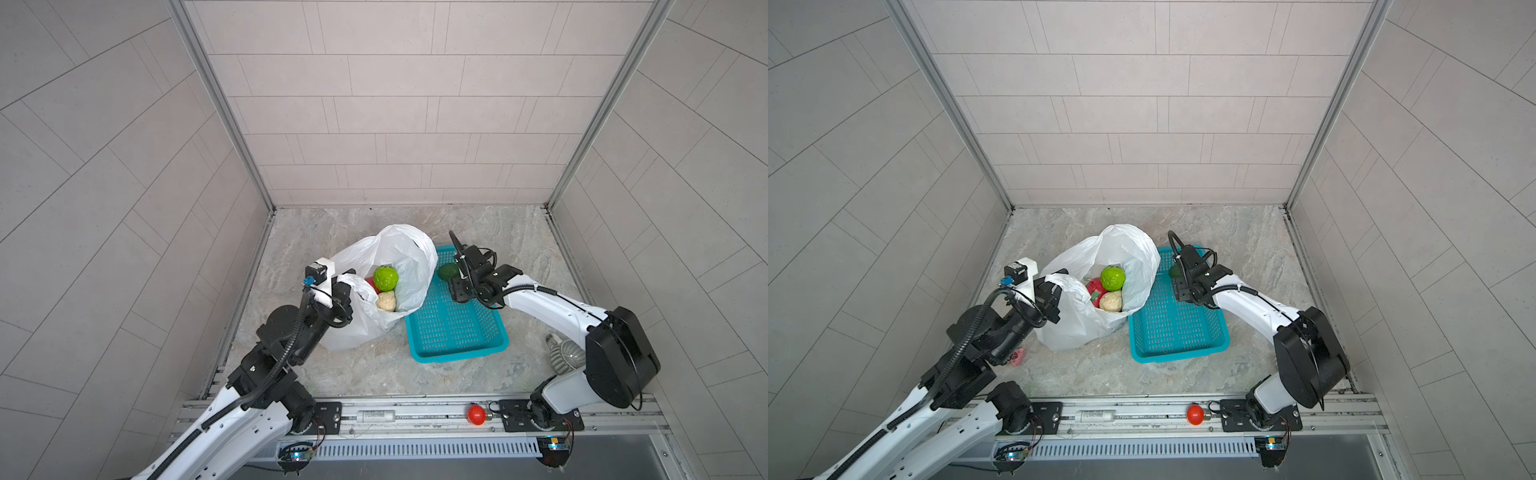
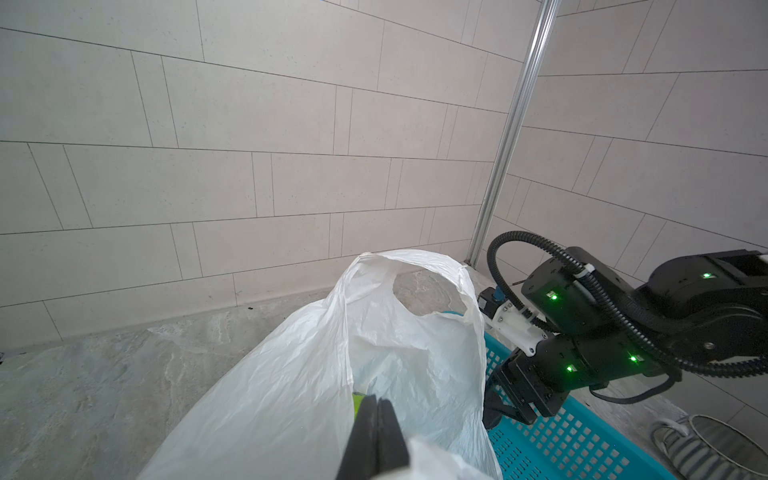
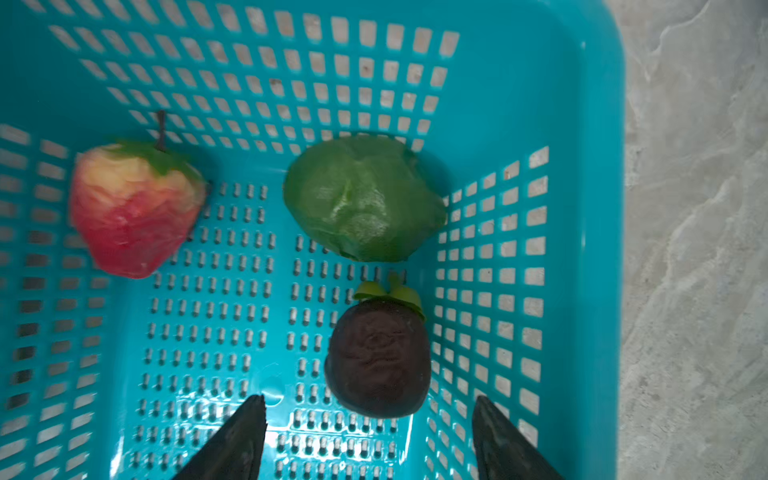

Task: Place the fruits into the plastic bag
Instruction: 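Release the melon and lower the right gripper onto the dark mangosteen, then grasp the mangosteen and lower it into the bag with the right gripper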

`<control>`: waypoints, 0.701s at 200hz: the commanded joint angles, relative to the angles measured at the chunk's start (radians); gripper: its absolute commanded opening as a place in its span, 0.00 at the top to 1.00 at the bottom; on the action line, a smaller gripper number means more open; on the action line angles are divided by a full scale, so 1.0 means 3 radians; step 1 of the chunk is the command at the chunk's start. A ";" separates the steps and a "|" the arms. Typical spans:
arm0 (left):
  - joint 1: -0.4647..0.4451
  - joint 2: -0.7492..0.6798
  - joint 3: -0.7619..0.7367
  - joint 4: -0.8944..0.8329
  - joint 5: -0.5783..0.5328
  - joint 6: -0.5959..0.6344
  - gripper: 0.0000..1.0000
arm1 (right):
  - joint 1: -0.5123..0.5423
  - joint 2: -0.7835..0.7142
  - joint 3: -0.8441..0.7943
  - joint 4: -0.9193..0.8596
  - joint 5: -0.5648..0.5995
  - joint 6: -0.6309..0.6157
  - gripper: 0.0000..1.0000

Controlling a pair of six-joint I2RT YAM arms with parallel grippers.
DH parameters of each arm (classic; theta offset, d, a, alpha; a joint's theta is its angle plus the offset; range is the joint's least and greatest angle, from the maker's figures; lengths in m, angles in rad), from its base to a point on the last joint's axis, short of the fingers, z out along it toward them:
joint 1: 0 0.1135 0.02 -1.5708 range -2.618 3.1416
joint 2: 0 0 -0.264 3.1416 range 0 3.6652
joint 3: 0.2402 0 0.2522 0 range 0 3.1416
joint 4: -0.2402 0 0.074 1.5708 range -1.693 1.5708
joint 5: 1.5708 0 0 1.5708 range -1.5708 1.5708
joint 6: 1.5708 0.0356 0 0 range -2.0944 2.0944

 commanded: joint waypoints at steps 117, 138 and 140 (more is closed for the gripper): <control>-0.0002 0.0011 -0.0037 0.0062 -0.0072 0.0040 1.00 | -0.0068 0.0556 0.0182 -0.0103 -0.0116 0.0150 0.66; 0.0002 0.0033 -0.0035 0.0076 -0.0062 0.0037 1.00 | -0.0057 0.0341 0.0184 -0.0175 -0.0169 0.0112 0.73; 0.0002 0.0037 -0.0037 0.0077 -0.0062 0.0035 1.00 | -0.0054 0.0310 0.0188 -0.0180 -0.0184 0.0109 0.73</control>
